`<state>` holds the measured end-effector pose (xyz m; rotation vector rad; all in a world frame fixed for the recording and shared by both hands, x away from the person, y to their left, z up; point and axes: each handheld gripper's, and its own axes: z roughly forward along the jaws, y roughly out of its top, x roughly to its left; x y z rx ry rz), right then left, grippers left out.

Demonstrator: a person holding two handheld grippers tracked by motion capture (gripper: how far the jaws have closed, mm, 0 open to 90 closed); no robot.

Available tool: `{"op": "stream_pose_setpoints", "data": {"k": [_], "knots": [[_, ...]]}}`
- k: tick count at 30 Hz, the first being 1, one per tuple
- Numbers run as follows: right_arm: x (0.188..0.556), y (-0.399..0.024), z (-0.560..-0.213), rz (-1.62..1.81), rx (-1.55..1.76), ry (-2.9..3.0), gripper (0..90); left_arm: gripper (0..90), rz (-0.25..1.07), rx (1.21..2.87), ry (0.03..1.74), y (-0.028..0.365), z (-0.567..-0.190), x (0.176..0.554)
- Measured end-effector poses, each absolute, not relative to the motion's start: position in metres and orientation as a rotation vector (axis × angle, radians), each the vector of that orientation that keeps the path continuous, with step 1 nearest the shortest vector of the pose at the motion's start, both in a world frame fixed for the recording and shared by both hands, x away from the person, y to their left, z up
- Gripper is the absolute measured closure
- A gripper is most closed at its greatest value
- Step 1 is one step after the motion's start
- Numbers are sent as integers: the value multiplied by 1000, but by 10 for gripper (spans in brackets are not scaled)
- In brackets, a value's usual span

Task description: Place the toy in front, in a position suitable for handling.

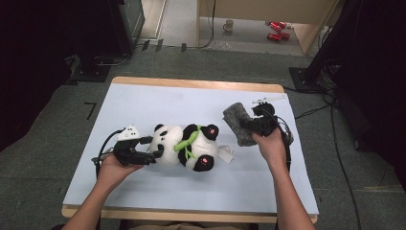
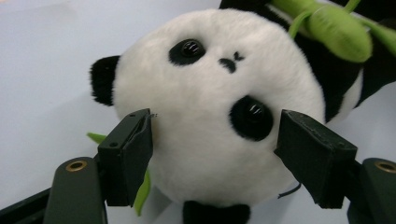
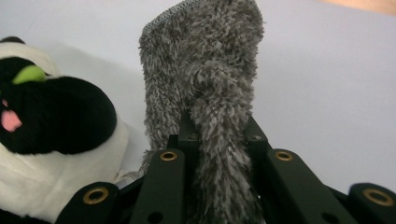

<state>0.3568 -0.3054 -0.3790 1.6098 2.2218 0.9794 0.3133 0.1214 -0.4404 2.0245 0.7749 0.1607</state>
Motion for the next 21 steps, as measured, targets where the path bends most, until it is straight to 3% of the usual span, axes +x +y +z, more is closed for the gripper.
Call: {"op": "stream_pose_setpoints", "data": {"k": [4,10,21], "knots": [[358,-298,-366,978,1593,2228,768,224,139,2022,791,120,-443,311],[359,-286,-345,1011,1569,2230,769,96,215,2024,764,106,-456,308],[369,-254,-323,1041,1527,2289,768,234,212,1977,796,107,-461,311]]}}
